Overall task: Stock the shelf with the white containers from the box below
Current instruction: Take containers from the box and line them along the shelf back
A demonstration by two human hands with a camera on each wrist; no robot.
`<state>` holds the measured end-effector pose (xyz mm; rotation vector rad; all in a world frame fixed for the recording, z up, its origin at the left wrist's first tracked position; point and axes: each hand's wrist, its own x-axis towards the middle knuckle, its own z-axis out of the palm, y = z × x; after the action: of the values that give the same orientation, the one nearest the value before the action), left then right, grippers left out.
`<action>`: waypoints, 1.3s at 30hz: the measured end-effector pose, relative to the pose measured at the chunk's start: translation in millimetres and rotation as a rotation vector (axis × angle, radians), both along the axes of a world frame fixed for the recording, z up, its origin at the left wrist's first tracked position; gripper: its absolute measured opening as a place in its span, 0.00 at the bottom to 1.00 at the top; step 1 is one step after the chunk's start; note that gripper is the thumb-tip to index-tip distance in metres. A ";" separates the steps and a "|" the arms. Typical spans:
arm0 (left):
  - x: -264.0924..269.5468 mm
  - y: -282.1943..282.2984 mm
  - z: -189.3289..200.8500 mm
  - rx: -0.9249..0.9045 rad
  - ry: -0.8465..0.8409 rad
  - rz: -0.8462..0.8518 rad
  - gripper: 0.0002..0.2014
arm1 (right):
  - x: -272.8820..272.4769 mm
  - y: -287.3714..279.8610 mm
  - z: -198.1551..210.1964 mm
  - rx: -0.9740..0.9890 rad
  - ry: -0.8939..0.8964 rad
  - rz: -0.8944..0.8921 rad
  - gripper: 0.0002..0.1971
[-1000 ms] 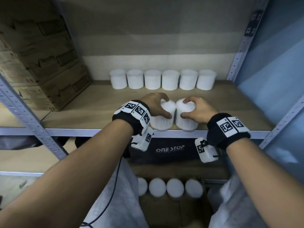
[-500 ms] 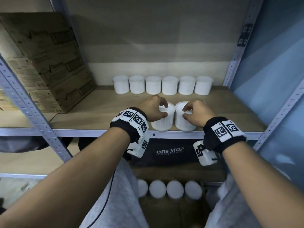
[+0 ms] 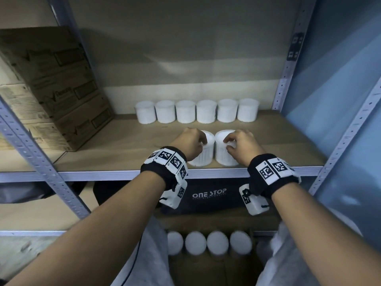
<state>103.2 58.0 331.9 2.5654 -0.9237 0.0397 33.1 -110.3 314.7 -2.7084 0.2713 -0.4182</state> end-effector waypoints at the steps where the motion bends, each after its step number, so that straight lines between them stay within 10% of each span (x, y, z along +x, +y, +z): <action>1: 1.9 -4.2 -1.1 -0.009 0.001 -0.003 0.15 | 1.3 -3.3 -0.1 0.005 -0.002 -0.006 0.14; 39: 123.9 -171.8 -22.4 -0.143 -0.010 -0.043 0.16 | 113.8 -146.2 4.6 0.121 0.035 -0.224 0.13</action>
<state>227.1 -113.8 309.5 2.4151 -0.9436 0.1025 146.9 -256.6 319.2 -2.5773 0.5942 -0.4027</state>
